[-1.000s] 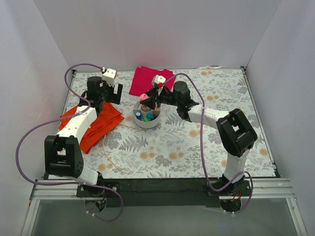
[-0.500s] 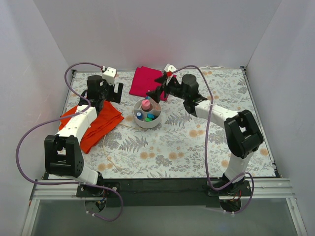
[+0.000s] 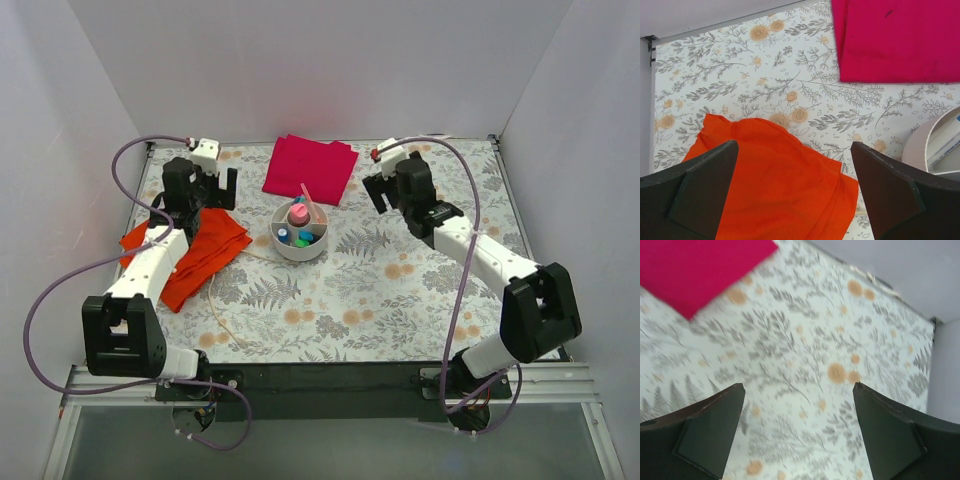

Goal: Sort the stationery into containers
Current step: Reset both arms

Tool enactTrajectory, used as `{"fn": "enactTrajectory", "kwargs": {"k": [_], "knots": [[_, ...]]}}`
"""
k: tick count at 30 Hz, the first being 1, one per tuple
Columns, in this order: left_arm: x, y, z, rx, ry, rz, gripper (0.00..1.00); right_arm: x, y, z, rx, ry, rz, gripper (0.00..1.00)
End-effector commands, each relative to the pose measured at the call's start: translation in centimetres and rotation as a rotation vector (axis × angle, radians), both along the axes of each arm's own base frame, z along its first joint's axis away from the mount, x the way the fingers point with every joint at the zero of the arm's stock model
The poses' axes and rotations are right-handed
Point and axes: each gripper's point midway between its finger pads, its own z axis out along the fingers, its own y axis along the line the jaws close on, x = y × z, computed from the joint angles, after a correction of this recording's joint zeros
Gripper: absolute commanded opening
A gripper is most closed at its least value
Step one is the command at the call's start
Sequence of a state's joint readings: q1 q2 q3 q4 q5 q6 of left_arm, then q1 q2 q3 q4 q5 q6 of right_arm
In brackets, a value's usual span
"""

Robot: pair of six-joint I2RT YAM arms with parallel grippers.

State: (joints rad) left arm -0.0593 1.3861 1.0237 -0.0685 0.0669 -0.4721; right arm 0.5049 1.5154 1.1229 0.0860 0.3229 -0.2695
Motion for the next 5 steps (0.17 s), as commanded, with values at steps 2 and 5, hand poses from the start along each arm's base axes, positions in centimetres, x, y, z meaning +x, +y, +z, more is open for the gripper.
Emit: {"fn": "enactTrajectory", "kwargs": {"k": [2, 5], "knots": [[-0.3, -0.1, 0.9, -0.009, -0.031, -0.01, 0.98, -3.1, -5.2, 0.1, -0.098, 0.051, -0.08, 0.98], [0.5, -0.1, 2.0, -0.029, -0.059, 0.008, 0.98, -4.0, -5.6, 1.9, -0.09, 0.04, -0.049, 0.98]]}}
